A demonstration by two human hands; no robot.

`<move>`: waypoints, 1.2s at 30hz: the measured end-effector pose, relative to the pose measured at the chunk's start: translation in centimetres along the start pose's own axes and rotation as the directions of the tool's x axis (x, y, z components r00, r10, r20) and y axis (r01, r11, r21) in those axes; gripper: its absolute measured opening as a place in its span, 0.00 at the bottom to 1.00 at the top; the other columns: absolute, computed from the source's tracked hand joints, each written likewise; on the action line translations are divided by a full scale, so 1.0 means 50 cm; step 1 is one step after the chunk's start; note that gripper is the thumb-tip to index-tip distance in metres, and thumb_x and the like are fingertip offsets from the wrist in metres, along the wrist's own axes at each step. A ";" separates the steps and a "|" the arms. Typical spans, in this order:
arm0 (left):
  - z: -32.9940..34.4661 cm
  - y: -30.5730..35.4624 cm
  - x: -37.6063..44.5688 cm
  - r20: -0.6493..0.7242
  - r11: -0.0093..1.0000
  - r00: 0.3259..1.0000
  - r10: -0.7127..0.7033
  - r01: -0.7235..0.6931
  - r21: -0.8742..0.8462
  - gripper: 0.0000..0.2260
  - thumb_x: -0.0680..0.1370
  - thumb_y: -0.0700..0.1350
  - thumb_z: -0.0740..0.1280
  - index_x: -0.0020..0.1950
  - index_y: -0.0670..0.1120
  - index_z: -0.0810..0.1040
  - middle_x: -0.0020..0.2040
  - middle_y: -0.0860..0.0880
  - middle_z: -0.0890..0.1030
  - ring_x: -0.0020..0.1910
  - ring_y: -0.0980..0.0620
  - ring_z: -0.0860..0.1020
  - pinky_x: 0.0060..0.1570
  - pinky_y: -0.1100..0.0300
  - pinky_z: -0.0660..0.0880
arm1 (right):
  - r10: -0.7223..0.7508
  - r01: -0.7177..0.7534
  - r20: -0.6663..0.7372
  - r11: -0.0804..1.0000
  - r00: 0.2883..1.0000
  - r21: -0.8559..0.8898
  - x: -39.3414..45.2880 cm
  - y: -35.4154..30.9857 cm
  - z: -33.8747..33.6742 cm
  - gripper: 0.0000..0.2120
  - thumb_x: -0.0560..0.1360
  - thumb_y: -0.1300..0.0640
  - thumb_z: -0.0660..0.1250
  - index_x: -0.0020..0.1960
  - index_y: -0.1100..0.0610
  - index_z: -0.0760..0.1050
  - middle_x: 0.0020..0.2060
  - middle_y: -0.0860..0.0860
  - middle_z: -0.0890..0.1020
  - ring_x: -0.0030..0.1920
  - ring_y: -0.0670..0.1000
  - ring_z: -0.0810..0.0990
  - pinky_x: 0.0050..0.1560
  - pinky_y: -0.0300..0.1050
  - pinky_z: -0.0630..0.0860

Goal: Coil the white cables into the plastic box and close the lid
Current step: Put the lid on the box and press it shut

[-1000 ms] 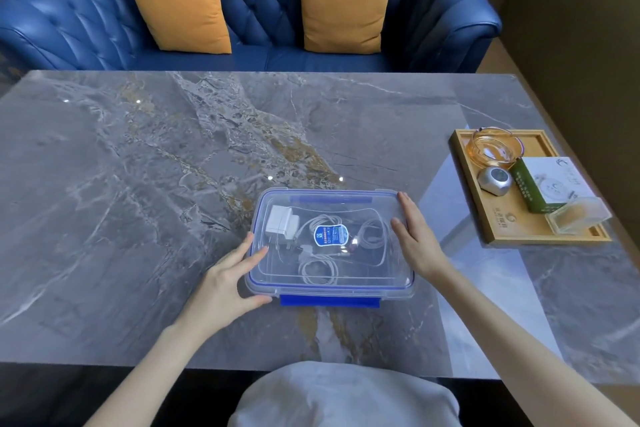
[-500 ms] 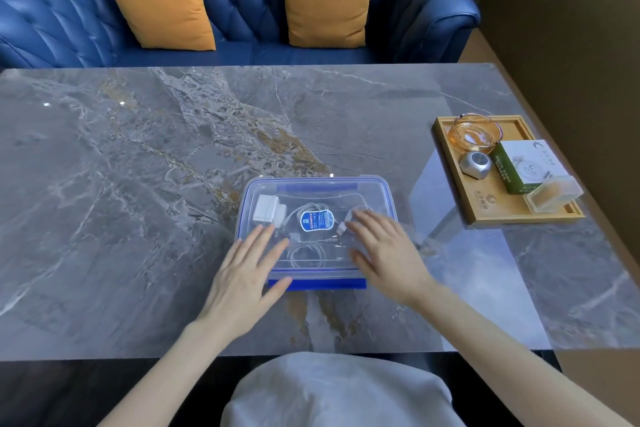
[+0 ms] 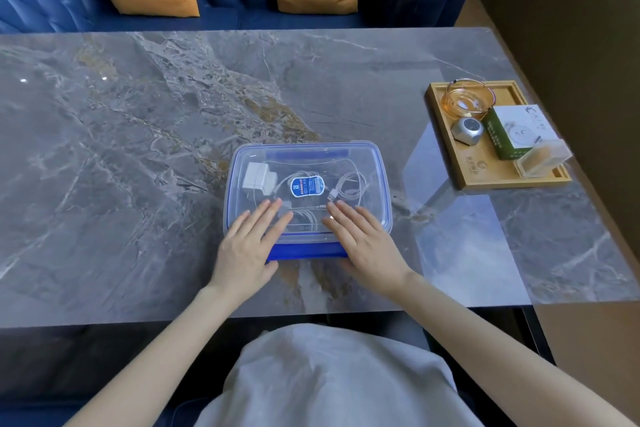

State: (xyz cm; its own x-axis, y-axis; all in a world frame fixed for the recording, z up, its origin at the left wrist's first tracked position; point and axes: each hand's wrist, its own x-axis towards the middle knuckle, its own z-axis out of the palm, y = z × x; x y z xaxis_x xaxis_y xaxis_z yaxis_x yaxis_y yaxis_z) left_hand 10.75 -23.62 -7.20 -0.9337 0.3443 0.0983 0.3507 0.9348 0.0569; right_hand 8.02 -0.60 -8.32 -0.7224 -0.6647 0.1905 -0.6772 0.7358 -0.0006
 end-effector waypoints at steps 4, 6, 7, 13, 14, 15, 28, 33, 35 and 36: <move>-0.022 -0.023 0.003 0.041 0.996 0.996 0.080 -0.078 -0.046 0.36 0.64 0.47 0.76 0.70 0.48 0.67 0.70 0.45 0.70 0.69 0.47 0.66 0.67 0.50 0.64 | -0.026 0.023 0.011 0.979 1.000 0.204 -0.003 0.022 -0.011 0.32 0.64 0.56 0.74 0.66 0.60 0.70 0.66 0.59 0.74 0.67 0.59 0.71 0.67 0.59 0.64; -0.037 -0.036 0.013 0.060 0.991 0.992 0.112 -0.108 -0.074 0.32 0.68 0.49 0.74 0.70 0.49 0.67 0.70 0.47 0.69 0.68 0.48 0.63 0.63 0.45 0.68 | -0.031 0.033 -0.011 0.957 0.999 0.288 0.003 0.033 -0.019 0.24 0.70 0.53 0.68 0.64 0.59 0.72 0.65 0.59 0.75 0.66 0.59 0.73 0.66 0.57 0.67; -0.044 -0.041 0.018 0.072 0.990 0.991 0.117 -0.110 -0.087 0.31 0.69 0.50 0.73 0.69 0.49 0.68 0.69 0.47 0.70 0.68 0.49 0.63 0.61 0.45 0.70 | -0.035 0.040 -0.022 0.949 0.999 0.313 0.006 0.037 -0.022 0.22 0.72 0.52 0.65 0.64 0.59 0.73 0.64 0.58 0.76 0.65 0.58 0.73 0.66 0.56 0.68; -0.062 -0.048 0.040 0.083 0.982 0.981 0.178 -0.170 -0.087 0.29 0.63 0.51 0.77 0.63 0.51 0.76 0.61 0.49 0.79 0.58 0.50 0.79 0.33 0.56 0.82 | -0.023 0.031 -0.026 0.923 0.999 0.384 0.013 0.047 -0.023 0.19 0.74 0.50 0.61 0.61 0.56 0.76 0.60 0.55 0.79 0.63 0.57 0.76 0.62 0.51 0.70; -0.063 -0.051 0.044 0.073 0.978 0.976 0.206 -0.202 -0.053 0.29 0.61 0.52 0.78 0.61 0.51 0.77 0.60 0.49 0.80 0.56 0.51 0.80 0.32 0.58 0.81 | -0.022 0.027 -0.016 0.918 1.000 0.395 0.014 0.048 -0.025 0.18 0.74 0.50 0.61 0.61 0.55 0.76 0.60 0.54 0.80 0.62 0.56 0.77 0.61 0.49 0.71; -0.065 -0.052 0.049 0.070 0.973 0.971 0.230 -0.230 -0.014 0.29 0.60 0.53 0.78 0.60 0.51 0.78 0.59 0.49 0.81 0.55 0.52 0.81 0.32 0.60 0.81 | -0.022 0.020 -0.002 0.911 1.000 0.411 0.015 0.051 -0.027 0.18 0.74 0.50 0.61 0.61 0.55 0.77 0.60 0.53 0.80 0.62 0.55 0.77 0.61 0.49 0.71; -0.084 -0.082 0.221 0.202 0.866 0.963 -0.178 0.251 -0.433 0.07 0.73 0.49 0.69 0.46 0.46 0.80 0.36 0.50 0.77 0.37 0.50 0.76 0.46 0.49 0.76 | 0.207 -0.185 0.020 0.823 0.978 0.538 0.175 0.131 -0.045 0.07 0.70 0.58 0.67 0.46 0.59 0.81 0.43 0.56 0.83 0.45 0.59 0.77 0.48 0.46 0.72; -0.071 -0.107 0.300 0.174 0.844 0.953 -0.248 0.301 -0.445 0.25 0.62 0.51 0.77 0.54 0.45 0.73 0.54 0.46 0.71 0.57 0.46 0.68 0.57 0.54 0.66 | 0.256 -0.298 0.153 0.853 0.954 0.428 0.240 0.196 -0.042 0.23 0.66 0.49 0.74 0.59 0.52 0.76 0.64 0.55 0.74 0.65 0.60 0.68 0.64 0.56 0.67; -0.077 -0.121 0.324 0.292 0.866 0.931 -0.218 0.323 -0.382 0.39 0.60 0.55 0.77 0.67 0.48 0.66 0.67 0.45 0.64 0.68 0.46 0.58 0.67 0.50 0.59 | 0.264 -0.386 0.322 0.824 0.909 0.415 0.263 0.219 -0.045 0.37 0.64 0.44 0.75 0.68 0.51 0.66 0.71 0.52 0.66 0.72 0.57 0.59 0.71 0.54 0.59; -0.078 -0.129 0.335 0.368 0.868 0.907 -0.205 0.342 -0.359 0.43 0.60 0.57 0.77 0.70 0.51 0.62 0.72 0.46 0.59 0.72 0.46 0.52 0.71 0.47 0.55 | 0.268 -0.437 0.412 0.806 0.871 0.400 0.273 0.230 -0.045 0.42 0.63 0.42 0.74 0.71 0.51 0.62 0.72 0.52 0.63 0.73 0.55 0.55 0.73 0.53 0.55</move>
State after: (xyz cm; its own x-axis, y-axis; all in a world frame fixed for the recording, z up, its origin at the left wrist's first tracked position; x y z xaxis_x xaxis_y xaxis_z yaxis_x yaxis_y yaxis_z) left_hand -6.87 -24.21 -2.05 -0.9455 0.1524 -0.2879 0.0108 0.8979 0.4401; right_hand -9.31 -0.91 -3.52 -0.8681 -0.4355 -0.2385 -0.2861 0.8313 -0.4765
